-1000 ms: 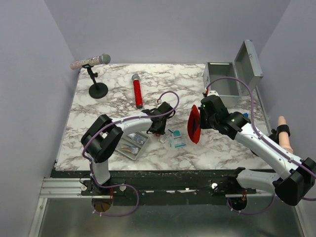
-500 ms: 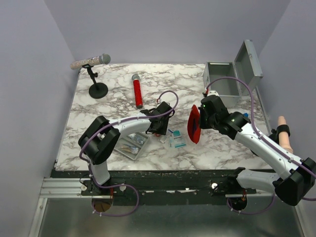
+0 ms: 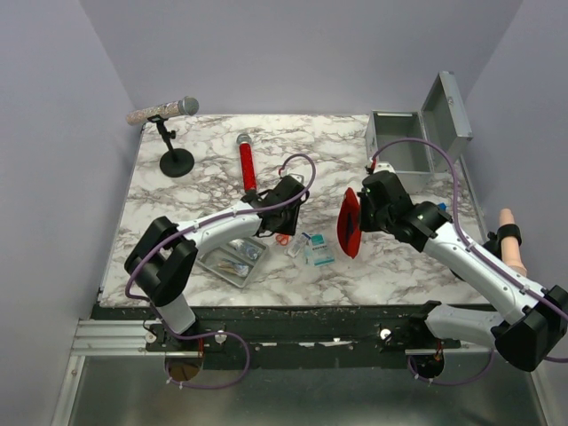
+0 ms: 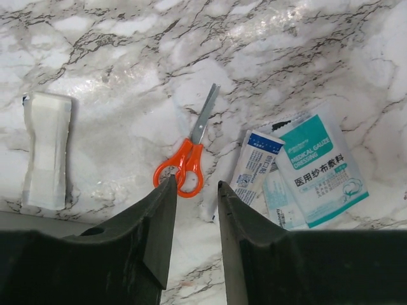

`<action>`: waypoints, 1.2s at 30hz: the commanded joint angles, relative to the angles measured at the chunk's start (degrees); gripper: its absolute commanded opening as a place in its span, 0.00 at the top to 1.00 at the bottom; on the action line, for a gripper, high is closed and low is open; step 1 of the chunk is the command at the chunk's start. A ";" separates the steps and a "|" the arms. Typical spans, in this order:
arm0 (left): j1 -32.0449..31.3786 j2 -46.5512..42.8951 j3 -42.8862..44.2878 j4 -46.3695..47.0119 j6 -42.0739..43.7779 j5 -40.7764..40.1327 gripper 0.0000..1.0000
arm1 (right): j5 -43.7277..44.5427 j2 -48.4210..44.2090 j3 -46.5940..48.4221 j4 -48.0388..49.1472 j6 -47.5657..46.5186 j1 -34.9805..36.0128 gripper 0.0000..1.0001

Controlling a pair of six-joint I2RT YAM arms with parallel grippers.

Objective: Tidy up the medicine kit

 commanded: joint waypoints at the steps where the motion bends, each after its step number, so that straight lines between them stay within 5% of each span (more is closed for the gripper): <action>1: 0.52 1.11 -1.64 0.10 1.77 0.59 0.58 | 0.93 -2.03 -1.02 -0.73 0.26 -0.14 0.99; 24: 0.52 7.96 -1.82 0.36 2.21 -0.46 0.61 | 1.37 -2.74 -1.98 -0.73 0.00 -0.14 0.99; 36: 0.43 4.81 -3.49 0.63 2.29 -0.19 0.92 | 1.37 -2.83 -1.37 -0.64 -0.18 -0.14 0.99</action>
